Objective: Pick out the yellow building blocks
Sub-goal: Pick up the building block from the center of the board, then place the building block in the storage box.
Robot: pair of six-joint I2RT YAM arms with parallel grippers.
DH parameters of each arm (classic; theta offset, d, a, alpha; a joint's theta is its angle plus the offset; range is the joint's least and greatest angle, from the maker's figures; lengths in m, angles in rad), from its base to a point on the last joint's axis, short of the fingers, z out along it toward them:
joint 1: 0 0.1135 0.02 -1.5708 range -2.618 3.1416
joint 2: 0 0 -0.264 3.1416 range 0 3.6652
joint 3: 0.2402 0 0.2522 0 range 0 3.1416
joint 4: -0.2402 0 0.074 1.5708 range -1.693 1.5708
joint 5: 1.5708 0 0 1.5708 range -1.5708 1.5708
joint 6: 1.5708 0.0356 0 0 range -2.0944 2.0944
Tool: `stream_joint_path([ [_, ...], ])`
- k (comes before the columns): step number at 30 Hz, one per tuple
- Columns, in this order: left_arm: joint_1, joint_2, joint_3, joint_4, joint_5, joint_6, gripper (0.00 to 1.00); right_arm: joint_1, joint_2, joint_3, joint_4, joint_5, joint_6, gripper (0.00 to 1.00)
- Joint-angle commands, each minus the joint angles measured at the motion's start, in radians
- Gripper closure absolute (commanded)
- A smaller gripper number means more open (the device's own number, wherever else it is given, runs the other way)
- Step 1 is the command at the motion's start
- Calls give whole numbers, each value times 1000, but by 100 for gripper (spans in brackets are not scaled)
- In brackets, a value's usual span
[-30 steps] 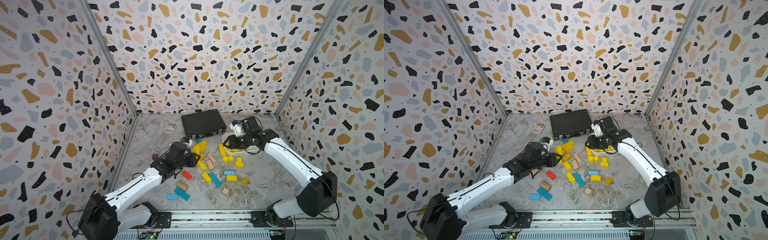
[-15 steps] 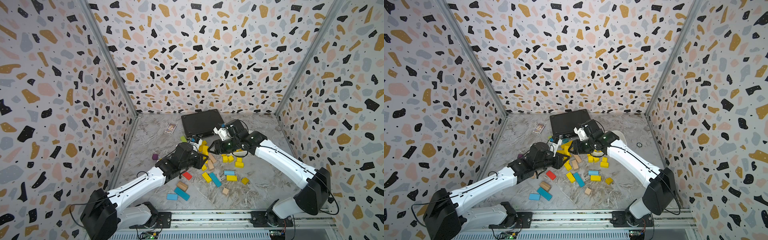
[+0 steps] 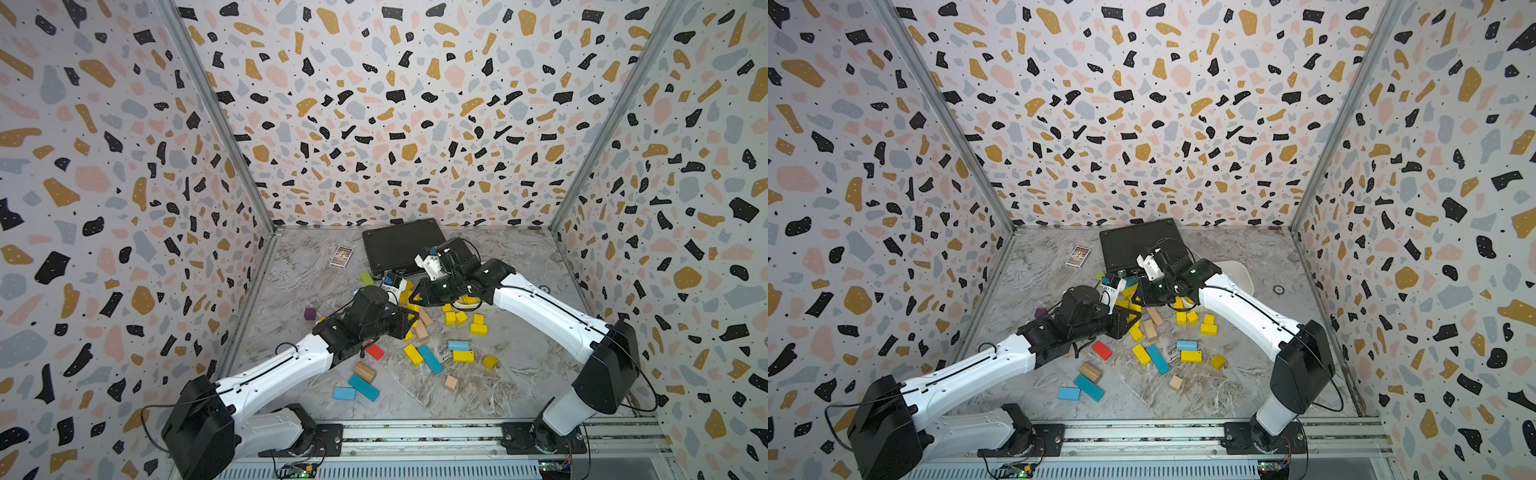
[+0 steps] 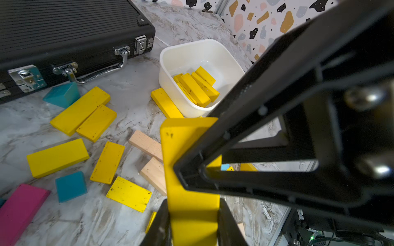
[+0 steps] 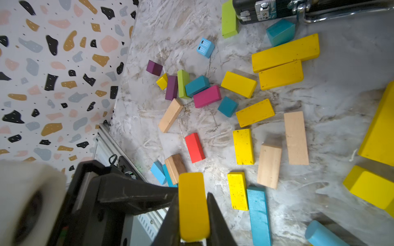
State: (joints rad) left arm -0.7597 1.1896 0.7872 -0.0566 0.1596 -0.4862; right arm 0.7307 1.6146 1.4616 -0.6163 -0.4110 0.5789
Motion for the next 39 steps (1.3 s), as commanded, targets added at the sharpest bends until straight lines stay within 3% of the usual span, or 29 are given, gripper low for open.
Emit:
stream_joint_path([
  [1,-6,-2,34,48,-40,18,87,3,-3,40,-5,30,20,91],
  [3,-6,-9,40,35,-66,21,79,3,-11,29,16,33,21,95],
  [8,-7,-72,2,77,-166,16,41,-15,-39,17,10,94,3,100],
  [10,-6,-96,-17,102,-194,15,30,-47,-48,14,-11,113,-14,100],
  [15,-6,-136,-44,118,-262,-20,17,-194,-73,-22,-87,184,-108,100],
  [20,6,-135,-40,59,-303,-74,16,-348,-13,9,-219,391,-297,100],
  [27,53,-133,-40,4,-281,-137,19,-429,145,92,-271,772,-466,100],
  [39,111,-174,-49,-164,-370,-232,22,-505,411,226,-188,865,-546,100],
])
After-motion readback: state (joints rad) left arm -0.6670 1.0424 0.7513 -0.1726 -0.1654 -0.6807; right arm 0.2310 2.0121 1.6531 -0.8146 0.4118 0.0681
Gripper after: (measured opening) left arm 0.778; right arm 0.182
